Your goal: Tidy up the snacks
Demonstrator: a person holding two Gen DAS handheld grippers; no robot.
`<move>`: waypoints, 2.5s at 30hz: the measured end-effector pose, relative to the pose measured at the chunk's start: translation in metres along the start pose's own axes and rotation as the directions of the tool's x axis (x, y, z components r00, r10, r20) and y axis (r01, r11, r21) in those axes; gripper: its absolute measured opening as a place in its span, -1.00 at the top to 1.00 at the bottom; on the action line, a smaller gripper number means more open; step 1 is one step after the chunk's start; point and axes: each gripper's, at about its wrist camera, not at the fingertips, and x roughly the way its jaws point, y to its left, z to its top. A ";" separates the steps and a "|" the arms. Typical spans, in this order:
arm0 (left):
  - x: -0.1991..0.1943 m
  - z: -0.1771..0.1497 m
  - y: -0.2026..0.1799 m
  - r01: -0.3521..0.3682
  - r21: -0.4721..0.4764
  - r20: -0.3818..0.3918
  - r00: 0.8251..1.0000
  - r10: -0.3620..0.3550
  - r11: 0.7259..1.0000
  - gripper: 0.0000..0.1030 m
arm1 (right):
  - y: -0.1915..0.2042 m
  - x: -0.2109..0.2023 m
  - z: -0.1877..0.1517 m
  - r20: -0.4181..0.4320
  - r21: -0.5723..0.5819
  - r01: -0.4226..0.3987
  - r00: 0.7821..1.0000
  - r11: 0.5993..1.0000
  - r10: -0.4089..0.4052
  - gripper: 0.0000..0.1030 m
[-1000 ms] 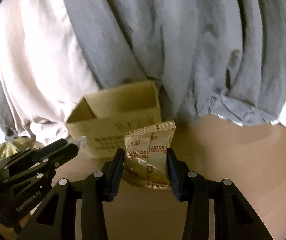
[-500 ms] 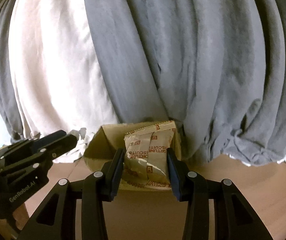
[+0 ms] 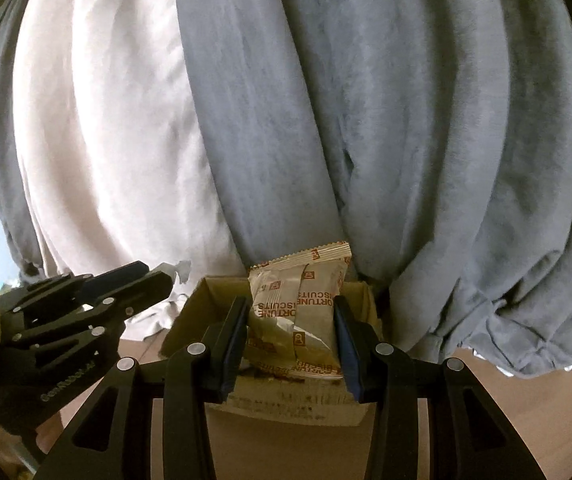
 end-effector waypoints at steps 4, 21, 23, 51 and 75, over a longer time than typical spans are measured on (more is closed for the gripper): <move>0.018 0.004 0.006 0.007 -0.012 -0.043 0.999 -0.007 1.000 0.51 | -0.005 0.021 0.009 -0.040 0.004 -0.002 0.999 1.000 0.002 0.17; 0.080 0.006 0.026 -0.022 -0.053 -0.252 0.968 0.008 0.998 0.32 | -0.021 0.091 0.020 -0.208 0.030 -0.009 0.978 0.999 0.016 0.15; 0.079 0.007 0.029 -0.054 -0.053 -0.245 0.969 0.039 0.997 0.06 | -0.021 0.096 0.021 -0.229 0.022 0.001 0.974 1.000 0.004 0.06; -0.106 -0.045 0.000 -0.190 -0.107 0.029 0.980 0.195 0.976 -0.99 | 0.007 -0.065 -0.025 0.025 0.021 0.147 0.989 0.989 -0.147 -0.63; -0.226 -0.114 -0.076 -0.245 -0.031 0.092 0.965 0.247 0.969 -1.00 | 0.006 -0.200 -0.112 0.019 0.046 0.155 0.988 0.987 -0.156 -0.63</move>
